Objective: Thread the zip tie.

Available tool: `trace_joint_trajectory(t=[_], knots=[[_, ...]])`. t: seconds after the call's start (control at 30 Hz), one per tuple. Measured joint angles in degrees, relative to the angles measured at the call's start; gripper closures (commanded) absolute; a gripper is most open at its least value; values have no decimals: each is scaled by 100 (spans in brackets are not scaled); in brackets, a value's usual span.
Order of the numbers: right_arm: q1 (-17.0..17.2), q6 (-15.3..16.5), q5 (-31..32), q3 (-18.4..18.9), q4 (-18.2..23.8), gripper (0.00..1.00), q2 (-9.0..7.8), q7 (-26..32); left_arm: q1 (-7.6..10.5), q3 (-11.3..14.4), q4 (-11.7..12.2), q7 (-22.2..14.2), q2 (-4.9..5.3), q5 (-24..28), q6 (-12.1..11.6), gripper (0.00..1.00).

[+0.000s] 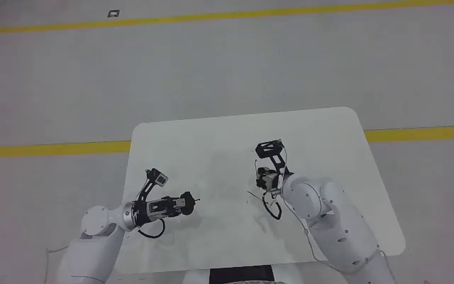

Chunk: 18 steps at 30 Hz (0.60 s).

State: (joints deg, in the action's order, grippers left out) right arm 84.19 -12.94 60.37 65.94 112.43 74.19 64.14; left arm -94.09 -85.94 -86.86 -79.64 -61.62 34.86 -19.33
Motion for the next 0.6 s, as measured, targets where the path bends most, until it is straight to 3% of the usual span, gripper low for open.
trace_joint_trajectory(t=[0.3, 0.47, 0.6], knots=[[46, -40, -99, -5, 8, 100, 12, -162, 0, 0, 0, 0, 0, 0, 0, 100], [299, -347, -701, 60, 370, 100, 69, -1387, 0, 5, 1, 7, -1, 0, 3, 100], [646, -526, -1100, -20, 677, 100, 113, -2264, -3, 100, 26, 401, -21, -17, -14, 100]])
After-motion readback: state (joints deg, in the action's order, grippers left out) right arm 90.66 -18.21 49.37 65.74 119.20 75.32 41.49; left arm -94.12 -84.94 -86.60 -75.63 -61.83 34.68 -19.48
